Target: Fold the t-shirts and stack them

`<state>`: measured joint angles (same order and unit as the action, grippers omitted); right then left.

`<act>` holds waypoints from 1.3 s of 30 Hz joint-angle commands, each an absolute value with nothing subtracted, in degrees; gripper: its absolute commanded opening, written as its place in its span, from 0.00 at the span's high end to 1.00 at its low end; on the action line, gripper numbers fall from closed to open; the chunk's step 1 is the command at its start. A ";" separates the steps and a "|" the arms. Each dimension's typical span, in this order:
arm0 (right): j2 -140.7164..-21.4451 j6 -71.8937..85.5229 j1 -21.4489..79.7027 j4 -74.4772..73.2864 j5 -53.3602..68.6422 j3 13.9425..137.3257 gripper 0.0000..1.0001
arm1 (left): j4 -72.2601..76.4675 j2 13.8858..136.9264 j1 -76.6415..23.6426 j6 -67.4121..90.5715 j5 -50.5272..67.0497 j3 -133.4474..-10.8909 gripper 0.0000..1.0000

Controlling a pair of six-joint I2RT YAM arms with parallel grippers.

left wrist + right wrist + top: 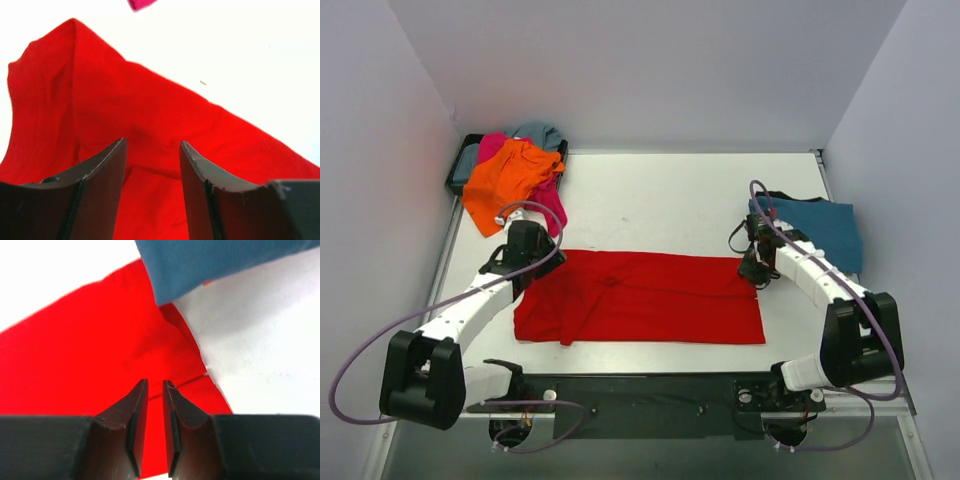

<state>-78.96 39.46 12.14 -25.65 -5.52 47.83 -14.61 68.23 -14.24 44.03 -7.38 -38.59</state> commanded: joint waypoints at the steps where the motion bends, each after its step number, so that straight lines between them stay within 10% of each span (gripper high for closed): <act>1: -83.67 41.57 10.64 -27.25 -8.35 49.58 0.88 | -4.85 72.41 -13.18 45.26 -6.85 -41.05 0.44; 20: -73.74 39.29 18.70 -25.41 -7.91 47.81 0.83 | -1.76 82.18 -11.25 48.96 -14.94 -43.41 0.44; 39: -113.89 39.90 44.12 12.21 27.94 80.14 0.60 | 1.06 97.20 -4.31 48.61 -6.06 -48.42 0.47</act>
